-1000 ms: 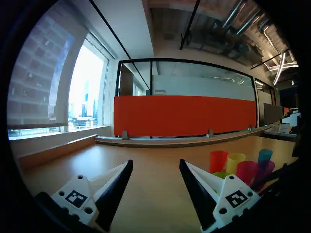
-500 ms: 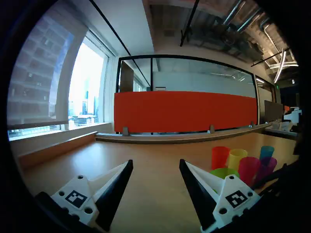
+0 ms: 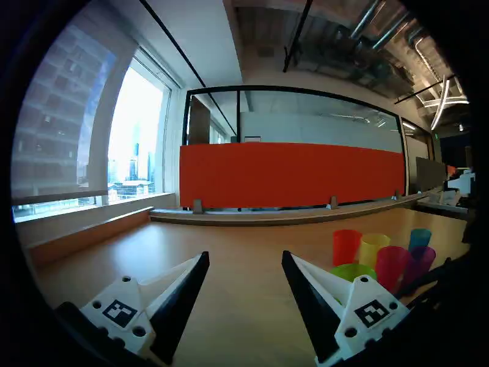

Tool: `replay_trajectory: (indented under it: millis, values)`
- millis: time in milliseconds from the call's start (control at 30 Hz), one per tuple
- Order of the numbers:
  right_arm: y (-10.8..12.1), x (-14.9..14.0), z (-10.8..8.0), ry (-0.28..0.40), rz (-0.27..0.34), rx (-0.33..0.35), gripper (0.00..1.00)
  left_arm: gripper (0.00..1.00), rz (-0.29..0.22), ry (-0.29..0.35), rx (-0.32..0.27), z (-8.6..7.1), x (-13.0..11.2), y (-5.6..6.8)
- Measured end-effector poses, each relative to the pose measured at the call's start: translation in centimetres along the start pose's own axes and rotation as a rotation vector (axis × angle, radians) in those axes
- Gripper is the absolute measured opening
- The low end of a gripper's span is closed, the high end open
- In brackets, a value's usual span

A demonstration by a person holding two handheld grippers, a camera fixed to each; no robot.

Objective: Pour water

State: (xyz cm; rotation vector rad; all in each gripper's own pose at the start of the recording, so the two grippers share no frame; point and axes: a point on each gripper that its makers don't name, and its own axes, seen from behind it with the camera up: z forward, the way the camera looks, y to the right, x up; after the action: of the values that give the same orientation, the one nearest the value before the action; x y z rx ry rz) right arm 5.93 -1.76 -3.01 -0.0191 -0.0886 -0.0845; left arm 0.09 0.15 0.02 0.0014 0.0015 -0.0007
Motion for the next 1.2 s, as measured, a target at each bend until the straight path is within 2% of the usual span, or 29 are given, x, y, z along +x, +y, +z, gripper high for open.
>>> replay_trajectory:
  millis: [300, 767, 1000, 1200]
  values:
    - [0.4, 0.2, -0.4, 0.009, -0.005, -0.003, 0.99, 0.90, 0.000, -0.002, 0.000, 0.0, 0.0, 0.0]
    - [3.1, 2.1, -1.0, 0.105, -0.001, -0.032, 0.99, 0.90, 0.001, -0.001, 0.000, 0.0, 0.0, 0.0]
    - [2.5, 2.4, -0.6, 0.147, -0.049, -0.020, 0.99, 0.90, 0.000, -0.001, 0.000, 0.0, 0.0, 0.0]
    - [1.5, 1.6, -0.2, 0.159, -0.013, 0.013, 1.00, 0.90, 0.001, -0.001, 0.000, 0.0, 0.0, 0.0]
